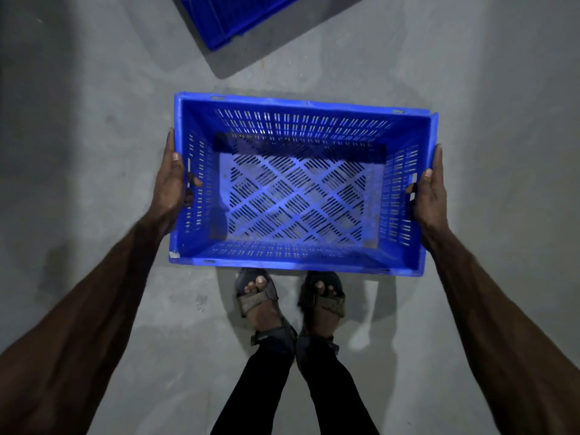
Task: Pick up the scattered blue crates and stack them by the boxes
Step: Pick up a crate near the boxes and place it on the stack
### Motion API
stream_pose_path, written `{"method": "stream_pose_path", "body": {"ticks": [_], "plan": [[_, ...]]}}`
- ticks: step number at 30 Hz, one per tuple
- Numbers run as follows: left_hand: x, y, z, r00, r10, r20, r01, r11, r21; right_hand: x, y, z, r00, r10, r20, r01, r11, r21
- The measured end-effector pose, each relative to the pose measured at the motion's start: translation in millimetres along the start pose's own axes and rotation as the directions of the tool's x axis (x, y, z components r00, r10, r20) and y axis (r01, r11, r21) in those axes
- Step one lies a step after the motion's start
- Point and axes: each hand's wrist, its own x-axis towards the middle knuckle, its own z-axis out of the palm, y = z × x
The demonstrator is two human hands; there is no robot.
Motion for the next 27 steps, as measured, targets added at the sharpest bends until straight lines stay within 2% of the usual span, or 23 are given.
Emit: {"method": "stream_pose_path", "body": {"ticks": [7, 11, 17, 24, 27], "plan": [[-71.1, 60.3, -38.1, 0.999, -0.014, 0.043, 0.019, 0.995, -0.097, -26.6, -77.2, -69.5, 0.999, 0.016, 0.035, -0.016, 1.0, 0.021], [-128.5, 115.7, -69.8, 0.995, -0.079, 0.065, 0.088, 0.986, -0.142, -56.5, -135.1, -121.6, 0.997, 0.022, 0.07, -0.023, 1.0, 0.02], [-203.1, 219.5, -121.4, 0.999, -0.02, 0.037, 0.02, 1.0, -0.011, -126.8, -227.5, -201.9, 0.996, 0.06, 0.069, -0.065, 0.996, 0.066], [-282.4, 334.4, -188.2, 0.999, 0.017, 0.045, -0.018, 1.0, 0.014, -220.9, -327.7, -283.2, 0.989, 0.144, 0.032, -0.147, 0.979, 0.139], [-313.8, 371.2, -212.2, 0.998, 0.045, 0.039, -0.046, 0.999, 0.022, -252.5, -358.6, -314.8, 0.988, 0.143, 0.063, -0.152, 0.975, 0.162]]}}
